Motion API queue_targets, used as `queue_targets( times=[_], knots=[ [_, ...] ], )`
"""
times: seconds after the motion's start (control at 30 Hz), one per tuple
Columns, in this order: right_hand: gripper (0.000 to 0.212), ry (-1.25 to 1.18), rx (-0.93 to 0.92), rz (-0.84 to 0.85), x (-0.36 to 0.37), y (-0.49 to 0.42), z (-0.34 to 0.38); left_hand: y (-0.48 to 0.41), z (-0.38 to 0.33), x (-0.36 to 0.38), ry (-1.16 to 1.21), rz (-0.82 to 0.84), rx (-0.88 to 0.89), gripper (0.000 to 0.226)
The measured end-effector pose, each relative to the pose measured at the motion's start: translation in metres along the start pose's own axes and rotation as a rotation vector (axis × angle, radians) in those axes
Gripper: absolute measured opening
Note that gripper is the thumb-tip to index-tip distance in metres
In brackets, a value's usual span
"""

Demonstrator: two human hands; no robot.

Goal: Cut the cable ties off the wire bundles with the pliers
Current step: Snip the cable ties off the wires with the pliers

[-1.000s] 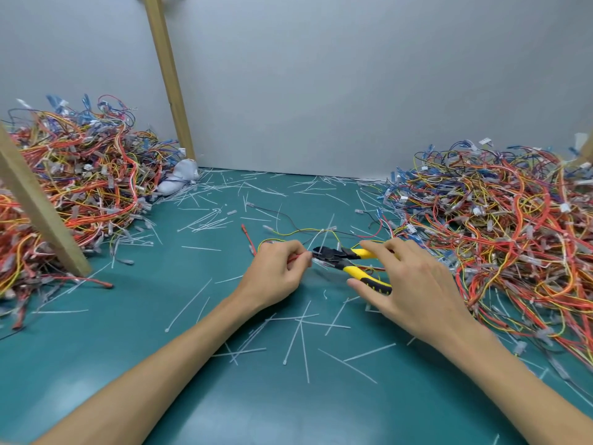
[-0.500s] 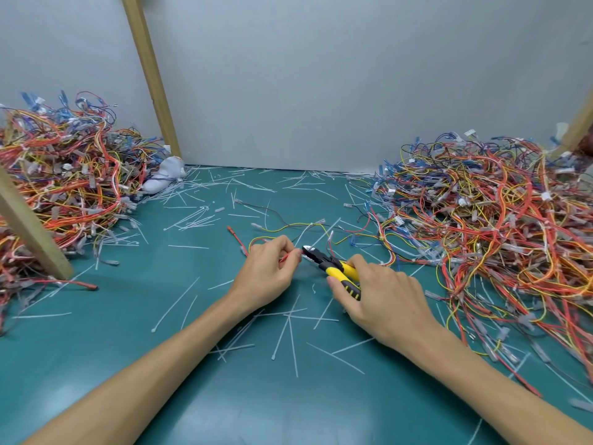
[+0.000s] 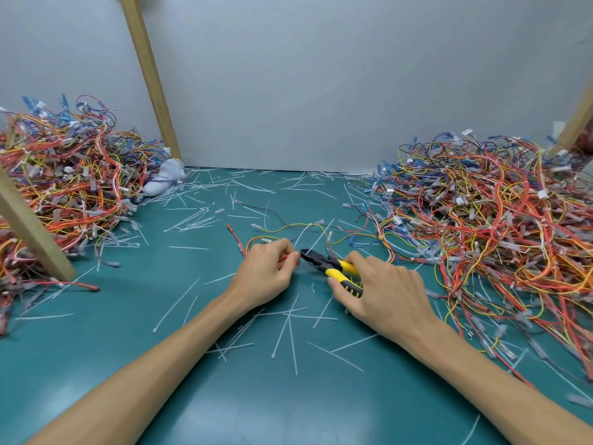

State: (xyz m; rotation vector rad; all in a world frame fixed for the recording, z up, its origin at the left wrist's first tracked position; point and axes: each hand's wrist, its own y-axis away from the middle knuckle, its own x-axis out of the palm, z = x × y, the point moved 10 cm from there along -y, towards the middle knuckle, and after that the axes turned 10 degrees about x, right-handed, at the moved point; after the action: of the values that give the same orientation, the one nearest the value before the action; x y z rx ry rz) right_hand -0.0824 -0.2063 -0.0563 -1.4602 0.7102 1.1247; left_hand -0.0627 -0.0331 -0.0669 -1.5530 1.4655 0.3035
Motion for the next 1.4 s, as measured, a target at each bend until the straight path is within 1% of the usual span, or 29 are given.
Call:
queue_targets(
  times=[0.1, 0.27, 0.43, 0.53, 0.6, 0.67, 0.77, 0.83, 0.93, 1.03, 1.13, 1.2, 1.27, 1.4],
  knots=[
    [0.05, -0.017, -0.011, -0.008, -0.002, -0.002, -0.001, -0.002, 0.0, -0.004, -0.015, -0.003, 0.001, 0.02],
    [0.059, 0.008, -0.011, -0.005, -0.001, -0.004, -0.004, -0.002, -0.002, 0.0, -0.047, 0.03, 0.018, 0.019],
    [0.052, -0.033, -0.027, 0.0, 0.0, -0.006, -0.008, -0.002, -0.003, 0.0, -0.058, 0.037, 0.056, 0.019],
    [0.055, -0.046, -0.056, 0.037, 0.001, -0.009, -0.012, -0.001, -0.007, 0.001, -0.084, 0.068, 0.143, 0.018],
    [0.058, -0.134, -0.014, 0.104, 0.002, -0.015, -0.022, 0.0, -0.013, -0.001, -0.138, 0.068, 0.228, 0.016],
    [0.058, -0.249, 0.018, 0.187, 0.002, -0.02, -0.031, -0.001, -0.018, -0.006, -0.161, 0.034, 0.3, 0.014],
    [0.062, -0.348, -0.035, 0.273, 0.002, -0.022, -0.032, -0.002, -0.023, -0.005, -0.053, 0.049, 0.343, 0.01],
    [0.066, -0.344, -0.075, 0.293, 0.001, -0.021, -0.031, -0.003, -0.018, 0.002, 0.081, 0.119, 0.29, 0.01],
    [0.065, -0.231, -0.126, 0.217, -0.004, -0.019, -0.028, -0.002, -0.01, 0.013, 0.136, 0.226, 0.207, 0.016],
    [0.058, -0.141, -0.199, 0.079, -0.012, -0.014, -0.022, -0.002, -0.005, 0.016, 0.163, 0.243, 0.163, 0.018],
    [0.049, -0.144, -0.284, -0.057, -0.023, -0.01, -0.015, -0.001, 0.001, 0.017, 0.215, 0.249, 0.124, 0.02],
    [0.047, -0.156, -0.317, -0.116, -0.028, -0.009, -0.014, -0.001, 0.004, 0.016, 0.261, 0.247, 0.097, 0.018],
    [0.05, -0.167, -0.319, -0.111, -0.026, -0.011, -0.015, -0.002, 0.006, 0.016, 0.312, 0.236, 0.069, 0.017],
    [0.053, -0.166, -0.288, -0.034, -0.017, -0.013, -0.019, -0.003, 0.008, 0.016, 0.335, 0.229, 0.051, 0.016]
  ],
)
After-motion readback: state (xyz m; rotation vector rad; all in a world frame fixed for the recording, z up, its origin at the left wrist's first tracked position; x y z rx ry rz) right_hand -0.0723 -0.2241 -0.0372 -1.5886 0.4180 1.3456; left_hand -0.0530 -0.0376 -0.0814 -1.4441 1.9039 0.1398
